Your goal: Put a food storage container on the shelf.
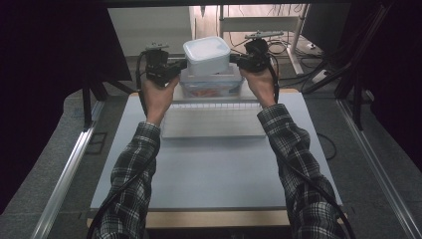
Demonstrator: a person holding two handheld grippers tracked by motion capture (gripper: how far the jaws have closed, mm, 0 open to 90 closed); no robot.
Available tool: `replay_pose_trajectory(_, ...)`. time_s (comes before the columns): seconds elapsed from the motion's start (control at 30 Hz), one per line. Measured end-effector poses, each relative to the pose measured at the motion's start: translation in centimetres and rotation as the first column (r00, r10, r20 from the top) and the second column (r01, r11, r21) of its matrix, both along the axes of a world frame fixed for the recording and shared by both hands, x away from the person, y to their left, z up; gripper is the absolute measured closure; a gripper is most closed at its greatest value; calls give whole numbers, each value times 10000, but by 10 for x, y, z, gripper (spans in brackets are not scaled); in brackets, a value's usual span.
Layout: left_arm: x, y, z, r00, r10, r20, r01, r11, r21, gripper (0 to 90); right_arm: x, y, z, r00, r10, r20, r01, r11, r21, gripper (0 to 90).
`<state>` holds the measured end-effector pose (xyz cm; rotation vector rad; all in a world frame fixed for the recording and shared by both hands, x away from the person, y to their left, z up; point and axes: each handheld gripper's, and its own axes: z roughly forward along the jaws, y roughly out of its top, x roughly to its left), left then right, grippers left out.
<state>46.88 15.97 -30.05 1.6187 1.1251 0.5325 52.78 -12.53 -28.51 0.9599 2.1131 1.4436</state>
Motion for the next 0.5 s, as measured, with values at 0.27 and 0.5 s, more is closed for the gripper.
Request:
replay_pose_trajectory(0.27,5,-1,1,9999,9,-101,-8,9999,159,898,-16,-4,1,9999,169,25,-169,9998,44,895)
replay_pose_trajectory(0.5,5,-1,3,9999,-97,-37,97,9998,169,885,-22,-7,4,10000,21,72,-21,10000,-37,892)
